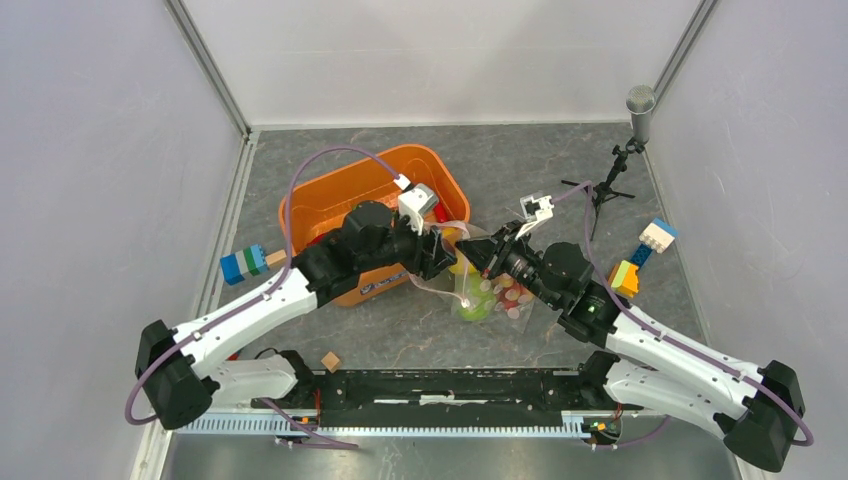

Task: Place the food in the zip-top bag and seal the zipper
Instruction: Place the fake fruit in the zipper food storage bag, then move the bin to the center of the board, then pick up the fake fruit from the bin.

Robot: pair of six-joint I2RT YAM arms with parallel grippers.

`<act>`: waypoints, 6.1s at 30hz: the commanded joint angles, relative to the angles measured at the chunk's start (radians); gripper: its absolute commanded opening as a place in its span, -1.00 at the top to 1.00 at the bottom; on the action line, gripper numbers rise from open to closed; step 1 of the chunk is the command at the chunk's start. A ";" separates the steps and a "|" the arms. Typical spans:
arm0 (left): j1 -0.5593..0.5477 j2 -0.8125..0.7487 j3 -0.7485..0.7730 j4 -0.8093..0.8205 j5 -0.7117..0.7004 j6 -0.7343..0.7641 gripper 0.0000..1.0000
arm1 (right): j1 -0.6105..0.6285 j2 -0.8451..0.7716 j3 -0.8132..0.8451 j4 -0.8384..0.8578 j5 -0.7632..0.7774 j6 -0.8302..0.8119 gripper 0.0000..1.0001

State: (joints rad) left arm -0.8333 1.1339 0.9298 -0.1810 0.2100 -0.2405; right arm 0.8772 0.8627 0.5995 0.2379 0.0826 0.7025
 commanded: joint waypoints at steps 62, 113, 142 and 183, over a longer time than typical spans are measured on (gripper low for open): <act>0.257 -0.010 -0.092 -0.187 -0.297 -0.166 -1.00 | 0.002 -0.418 0.019 -0.281 0.263 -0.191 1.00; 0.305 0.519 -0.057 0.093 -0.515 -0.556 -0.76 | 0.002 -0.328 0.014 -0.321 0.651 -0.365 0.96; 0.305 0.258 -0.159 0.044 -0.277 -0.213 -1.00 | 0.004 -0.396 -0.005 -0.403 0.460 -0.175 0.95; 0.179 -0.239 -0.119 0.143 0.180 -0.272 0.01 | 0.003 -0.350 -0.024 -0.328 0.303 -0.127 0.97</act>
State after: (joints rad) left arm -0.5640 0.9146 0.7746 -0.1661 0.2501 -0.4866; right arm 0.8791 0.5140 0.5510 -0.1558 0.4240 0.5713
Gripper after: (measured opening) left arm 0.644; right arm 0.021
